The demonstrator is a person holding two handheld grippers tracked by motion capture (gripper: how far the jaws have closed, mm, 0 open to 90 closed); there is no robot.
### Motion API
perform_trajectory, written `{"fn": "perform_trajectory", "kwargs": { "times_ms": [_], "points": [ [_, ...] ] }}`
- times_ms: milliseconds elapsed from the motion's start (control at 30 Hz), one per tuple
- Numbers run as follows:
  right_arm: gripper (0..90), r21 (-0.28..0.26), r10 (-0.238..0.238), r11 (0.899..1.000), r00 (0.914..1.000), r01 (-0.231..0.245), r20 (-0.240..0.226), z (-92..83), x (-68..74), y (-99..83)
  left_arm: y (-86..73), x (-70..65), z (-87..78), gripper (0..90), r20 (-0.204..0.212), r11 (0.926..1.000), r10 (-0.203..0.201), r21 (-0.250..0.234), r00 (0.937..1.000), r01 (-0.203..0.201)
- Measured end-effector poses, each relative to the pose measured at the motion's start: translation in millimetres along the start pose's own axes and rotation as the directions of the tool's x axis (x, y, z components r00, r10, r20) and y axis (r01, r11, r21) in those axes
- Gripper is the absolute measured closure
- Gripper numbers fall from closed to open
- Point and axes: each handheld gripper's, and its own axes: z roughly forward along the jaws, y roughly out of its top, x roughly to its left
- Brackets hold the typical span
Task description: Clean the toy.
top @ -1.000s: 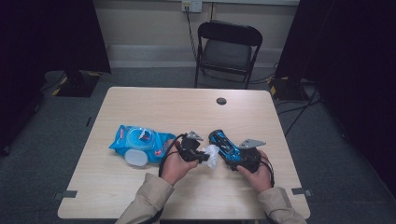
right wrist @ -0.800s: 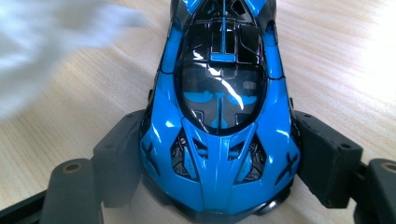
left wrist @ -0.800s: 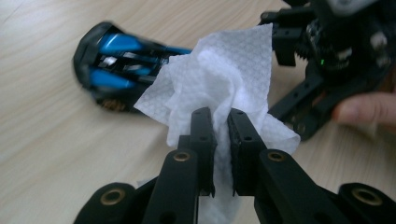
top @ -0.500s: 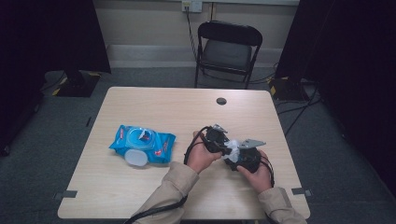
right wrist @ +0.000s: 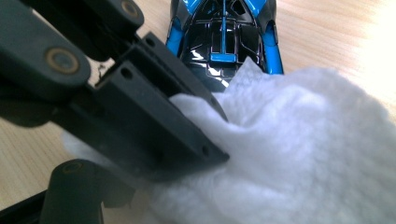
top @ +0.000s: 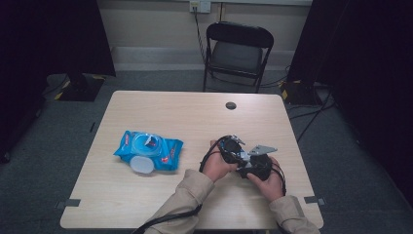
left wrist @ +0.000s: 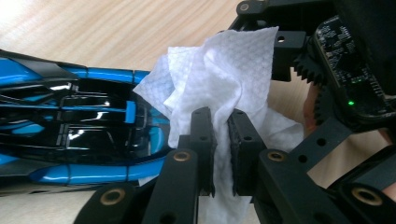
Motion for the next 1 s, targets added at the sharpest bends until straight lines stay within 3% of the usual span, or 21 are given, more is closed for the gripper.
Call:
{"fn": "perform_trajectory", "kwargs": {
  "times_ms": [333,400,467,1000],
  "points": [
    [24.4,0.000,0.000,1.000,1.0000,0.000,-0.001,0.0,-0.1,0.0,1.9,7.7,-8.7,82.2,-0.053,0.9999,0.003,-0.011,0.9986,-0.004],
    [24.4,0.001,0.001,1.000,1.0000,-0.001,-0.002,-0.1,-0.1,0.0,3.0,11.2,-12.1,82.2,-0.068,0.9996,0.028,0.002,0.9973,-0.028],
    [24.4,0.000,0.000,1.000,1.0000,0.000,-0.002,0.0,-0.2,0.0,3.4,12.2,-13.3,82.2,-0.077,0.9998,0.009,-0.015,0.9970,-0.010],
    [24.7,0.000,0.000,1.000,1.0000,0.000,-0.002,-0.1,-0.2,-0.1,10.3,31.5,-20.4,82.5,-0.106,0.9996,-0.010,-0.026,0.9943,0.007]
  ]
}}
